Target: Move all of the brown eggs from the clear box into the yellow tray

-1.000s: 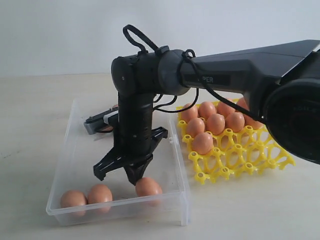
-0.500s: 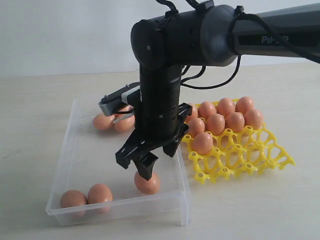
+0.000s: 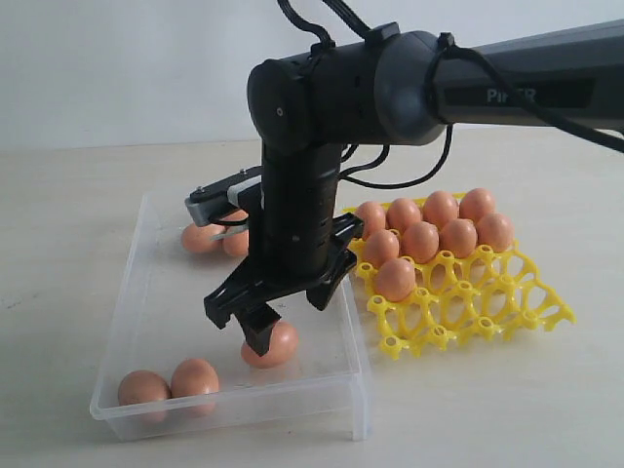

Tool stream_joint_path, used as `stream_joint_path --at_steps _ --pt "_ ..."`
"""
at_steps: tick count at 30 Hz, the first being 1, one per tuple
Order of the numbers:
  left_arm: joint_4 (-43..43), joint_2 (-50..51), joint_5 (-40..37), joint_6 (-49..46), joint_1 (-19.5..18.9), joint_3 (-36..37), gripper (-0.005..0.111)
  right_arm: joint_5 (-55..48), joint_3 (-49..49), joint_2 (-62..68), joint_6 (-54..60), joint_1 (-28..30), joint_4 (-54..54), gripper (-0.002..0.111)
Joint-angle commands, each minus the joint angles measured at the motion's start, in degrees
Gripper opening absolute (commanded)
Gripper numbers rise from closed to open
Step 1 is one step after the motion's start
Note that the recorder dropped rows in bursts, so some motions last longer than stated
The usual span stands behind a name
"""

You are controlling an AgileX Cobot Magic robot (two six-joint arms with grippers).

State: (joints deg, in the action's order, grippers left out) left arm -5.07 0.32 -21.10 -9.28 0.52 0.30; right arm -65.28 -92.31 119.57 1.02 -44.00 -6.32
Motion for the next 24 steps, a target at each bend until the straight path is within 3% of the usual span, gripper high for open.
stream_joint_path --at_steps 1,5,12,18,24 --pt "-0.21 -0.32 0.44 0.3 0.08 -0.3 0.0 0.17 -0.12 0.0 2.45 -0.01 -0.27 0.074" --pt "-0.21 -0.32 0.44 0.3 0.08 -0.3 0.0 1.68 -0.12 0.1 10.15 -0.01 -0.09 0.074" --pt "-0.21 -0.32 0.44 0.3 0.08 -0.3 0.0 5.78 -1.19 0.24 10.75 -0.01 1.45 0.074" --pt "-0.21 -0.32 0.44 0.3 0.08 -0.3 0.0 6.37 -4.66 2.79 8.31 1.02 3.19 0.074" --pt "-0.21 -0.32 0.44 0.3 0.08 -0.3 0.0 0.61 -9.67 7.11 -3.73 2.78 7.35 0.074"
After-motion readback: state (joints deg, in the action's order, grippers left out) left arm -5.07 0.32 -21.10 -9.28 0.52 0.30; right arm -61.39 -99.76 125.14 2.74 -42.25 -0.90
